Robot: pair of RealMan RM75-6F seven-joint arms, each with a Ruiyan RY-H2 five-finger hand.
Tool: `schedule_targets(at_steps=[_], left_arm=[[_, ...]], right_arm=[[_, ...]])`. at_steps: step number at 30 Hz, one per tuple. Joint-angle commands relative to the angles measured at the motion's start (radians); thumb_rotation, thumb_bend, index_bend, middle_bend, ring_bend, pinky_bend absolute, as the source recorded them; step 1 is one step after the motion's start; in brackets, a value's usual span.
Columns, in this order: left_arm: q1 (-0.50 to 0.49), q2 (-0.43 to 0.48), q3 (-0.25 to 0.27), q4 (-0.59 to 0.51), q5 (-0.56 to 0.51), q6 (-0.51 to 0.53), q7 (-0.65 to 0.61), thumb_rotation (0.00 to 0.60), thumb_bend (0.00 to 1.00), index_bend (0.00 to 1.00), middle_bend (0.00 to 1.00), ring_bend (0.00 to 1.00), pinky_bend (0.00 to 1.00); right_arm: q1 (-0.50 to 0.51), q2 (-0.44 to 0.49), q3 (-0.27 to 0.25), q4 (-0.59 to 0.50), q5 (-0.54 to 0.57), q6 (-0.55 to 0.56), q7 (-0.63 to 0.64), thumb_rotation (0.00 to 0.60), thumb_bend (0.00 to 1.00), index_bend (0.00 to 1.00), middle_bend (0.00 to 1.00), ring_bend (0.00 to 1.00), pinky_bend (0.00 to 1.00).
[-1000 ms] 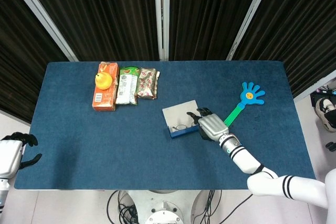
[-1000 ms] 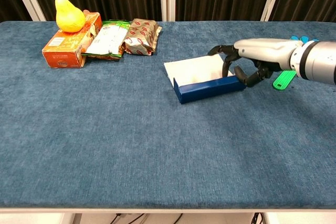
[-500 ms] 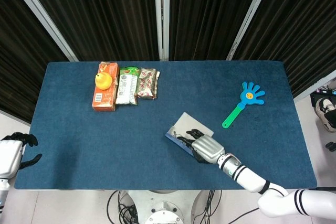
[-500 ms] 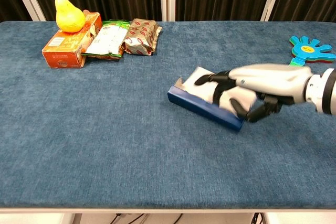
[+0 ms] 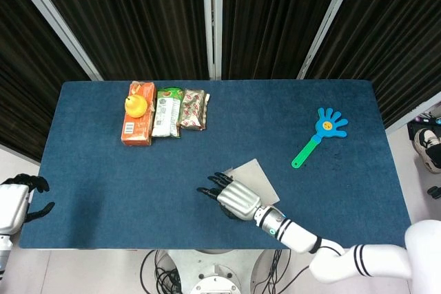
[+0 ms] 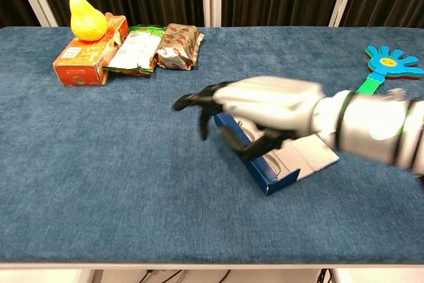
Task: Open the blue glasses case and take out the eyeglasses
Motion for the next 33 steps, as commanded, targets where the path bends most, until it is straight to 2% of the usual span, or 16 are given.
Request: schedule_targets(at_steps=[1,5,8,18,19,21,22,23,25,29,33], left_arm=[[0.001,0.000,0.000,0.001,0.000,0.001,-0.002,0.600,0.16,0.54,0.53,0.39,0.52],[0.005,0.000,0.002,0.002,0.000,0.005,-0.007,0.600,0.16,0.54,0.54,0.39,0.52],[0.005,0.000,0.002,0.002,0.000,0.006,-0.008,0.600,0.16,0.54,0.54,0.39,0.52],[0.004,0.000,0.000,-0.003,-0.002,0.004,0.002,0.600,0.16,0.54,0.53,0.39,0.52],[0.004,0.000,0.000,-0.003,-0.002,0.003,0.003,0.600,0.16,0.54,0.54,0.39,0.52],[0.003,-0.001,0.000,-0.004,-0.003,0.003,0.006,0.600,0.16,0.54,0.54,0.39,0.52],[0.003,-0.001,-0.001,-0.004,-0.003,0.002,0.007,0.600,0.17,0.54,0.54,0.39,0.52],[0.002,-0.002,-0.001,-0.004,-0.003,0.002,0.009,0.600,0.17,0.54,0.54,0.39,0.52],[0.002,-0.001,-0.002,-0.006,-0.004,0.001,0.012,0.600,0.16,0.54,0.54,0.39,0.52],[0.002,-0.001,-0.002,-0.006,-0.005,0.001,0.012,0.600,0.16,0.54,0.54,0.39,0.52],[0.002,-0.001,-0.001,-0.005,-0.004,0.001,0.008,0.600,0.16,0.54,0.54,0.39,0.52]], right_arm=[[0.035,-0.059,0.022,0.061,0.058,-0.034,-0.069,0.600,0.79,0.09,0.32,0.01,0.00],[0.031,-0.054,0.030,0.096,0.127,-0.024,-0.115,0.600,0.79,0.09,0.33,0.01,0.00],[0.016,-0.018,0.033,0.096,0.168,-0.013,-0.114,0.600,0.79,0.09,0.34,0.01,0.00],[-0.073,0.140,-0.018,0.073,0.202,0.035,-0.043,0.600,0.78,0.09,0.36,0.01,0.00],[-0.080,0.150,-0.020,0.070,0.197,0.041,-0.029,0.600,0.74,0.09,0.36,0.01,0.00],[-0.094,0.167,-0.020,0.063,0.173,0.057,0.004,0.600,0.61,0.09,0.33,0.01,0.00],[-0.097,0.171,-0.020,0.062,0.159,0.063,0.018,0.600,0.47,0.09,0.31,0.01,0.00],[-0.099,0.173,-0.021,0.062,0.144,0.068,0.029,0.600,0.37,0.09,0.30,0.01,0.00],[-0.099,0.174,-0.025,0.063,0.115,0.068,0.045,0.600,0.25,0.09,0.28,0.01,0.00],[-0.091,0.161,-0.029,0.072,0.093,0.055,0.046,0.600,0.22,0.10,0.29,0.01,0.00],[-0.082,0.141,-0.022,0.090,0.108,0.038,0.040,0.600,0.26,0.11,0.29,0.01,0.00]])
